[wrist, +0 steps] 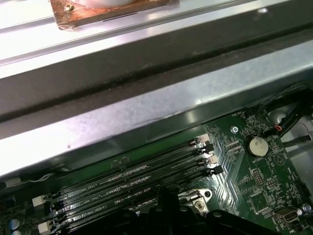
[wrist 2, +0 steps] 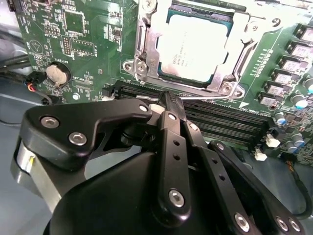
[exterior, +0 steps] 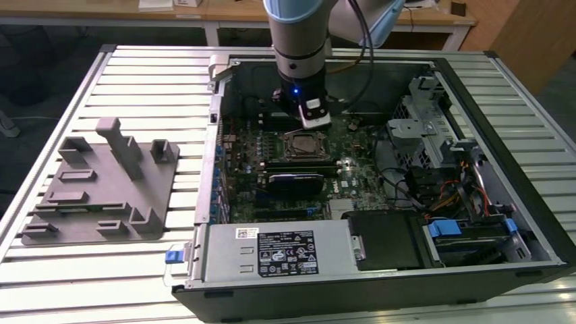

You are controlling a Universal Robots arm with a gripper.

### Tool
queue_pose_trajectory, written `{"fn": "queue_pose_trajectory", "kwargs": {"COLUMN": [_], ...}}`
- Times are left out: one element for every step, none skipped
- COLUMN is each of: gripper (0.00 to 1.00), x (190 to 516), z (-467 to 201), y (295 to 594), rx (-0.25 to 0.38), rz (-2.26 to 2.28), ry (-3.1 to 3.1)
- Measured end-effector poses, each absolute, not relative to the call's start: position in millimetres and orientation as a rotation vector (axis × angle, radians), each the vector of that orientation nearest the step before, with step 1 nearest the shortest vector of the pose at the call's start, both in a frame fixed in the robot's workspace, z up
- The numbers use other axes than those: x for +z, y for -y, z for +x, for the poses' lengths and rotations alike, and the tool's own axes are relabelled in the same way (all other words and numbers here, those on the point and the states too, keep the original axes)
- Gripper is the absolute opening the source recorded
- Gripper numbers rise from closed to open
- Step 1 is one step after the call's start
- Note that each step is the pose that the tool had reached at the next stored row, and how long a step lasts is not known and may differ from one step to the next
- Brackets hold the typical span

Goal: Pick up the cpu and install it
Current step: 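Install the first cpu locking lever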

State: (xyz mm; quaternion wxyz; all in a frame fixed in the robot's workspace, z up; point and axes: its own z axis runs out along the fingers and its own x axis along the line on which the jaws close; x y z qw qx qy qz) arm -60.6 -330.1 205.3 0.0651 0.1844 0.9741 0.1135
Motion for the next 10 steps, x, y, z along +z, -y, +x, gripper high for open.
{"fn": "queue_pose_trajectory", "kwargs": {"gripper": [0.11, 0.11, 0.11, 0.11, 0.11, 0.11, 0.11, 0.11, 0.11, 0.11], "x": [205.1, 205.0, 204.8, 204.7, 204.6, 204.3, 204.2, 204.1, 203.9, 203.7], "z": [-60.6, -60.6, -60.6, -60.6, -60.6, -60.6, -60.6, -60.8, -61.0, -61.2], "y": [330.0, 329.9, 329.7, 329.6, 329.3, 328.9, 328.5, 328.1, 327.5, 326.9], "rx": [0.342, 0.341, 0.34, 0.339, 0.338, 0.337, 0.337, 0.336, 0.336, 0.336], "rz": [0.566, 0.578, 0.59, 0.602, 0.615, 0.628, 0.635, 0.64, 0.644, 0.647], "ry": [-2.937, -2.934, -2.931, -2.927, -2.924, -2.92, -2.918, -2.917, -2.916, -2.915]}}
